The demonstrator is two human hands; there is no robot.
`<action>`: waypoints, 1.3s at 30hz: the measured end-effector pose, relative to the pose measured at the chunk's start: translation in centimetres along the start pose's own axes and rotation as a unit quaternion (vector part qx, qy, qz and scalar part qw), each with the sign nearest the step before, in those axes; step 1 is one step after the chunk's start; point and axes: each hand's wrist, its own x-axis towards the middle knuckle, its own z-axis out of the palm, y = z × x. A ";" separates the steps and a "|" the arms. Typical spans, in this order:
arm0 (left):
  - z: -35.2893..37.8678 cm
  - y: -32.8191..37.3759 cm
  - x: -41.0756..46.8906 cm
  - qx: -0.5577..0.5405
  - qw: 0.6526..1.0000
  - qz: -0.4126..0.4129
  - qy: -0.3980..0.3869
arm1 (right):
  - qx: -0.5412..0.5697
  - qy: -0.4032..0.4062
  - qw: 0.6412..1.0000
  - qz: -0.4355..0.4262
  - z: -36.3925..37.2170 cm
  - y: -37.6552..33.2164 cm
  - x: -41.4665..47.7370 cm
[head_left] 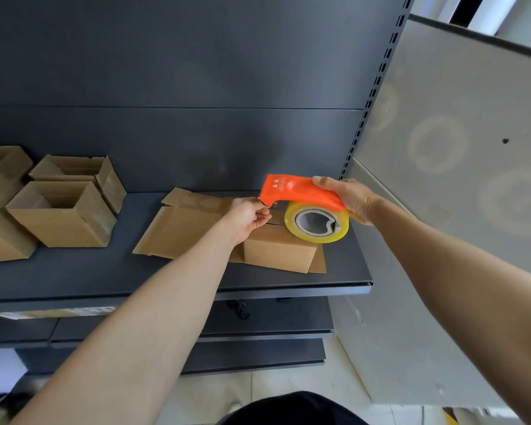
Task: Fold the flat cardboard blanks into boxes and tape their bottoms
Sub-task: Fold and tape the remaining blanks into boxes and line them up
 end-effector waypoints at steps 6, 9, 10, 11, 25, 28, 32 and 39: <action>0.1 -0.9 0.7 0.035 0.997 0.027 0.058 | -0.081 -0.023 0.996 -0.003 -0.1 -1.1 0.0; 0.1 -1.0 0.6 -0.030 0.997 0.021 0.068 | -0.127 -0.029 0.991 -0.009 0.0 -1.4 -0.1; -0.2 -1.2 0.7 -0.071 0.995 0.018 0.067 | -0.134 -0.029 0.991 -0.009 0.2 -1.4 -0.1; -0.6 -1.5 0.7 -0.100 0.993 0.015 0.068 | -0.140 -0.028 0.990 -0.009 0.3 -1.4 -0.1; -4.6 -2.5 0.3 -0.071 0.989 -0.042 0.122 | -0.203 -0.031 0.978 -0.037 2.6 -2.7 0.9; -4.1 -2.7 0.2 -0.051 0.989 -0.058 0.129 | -0.205 -0.031 0.978 -0.035 2.7 -2.6 0.8; -3.6 -3.0 0.4 -0.032 0.987 -0.062 0.145 | -0.230 -0.035 0.972 -0.030 2.6 -2.7 0.9; -2.8 -3.7 0.9 -0.022 0.989 -0.080 0.124 | -0.259 -0.003 0.966 -0.016 2.3 -2.8 0.4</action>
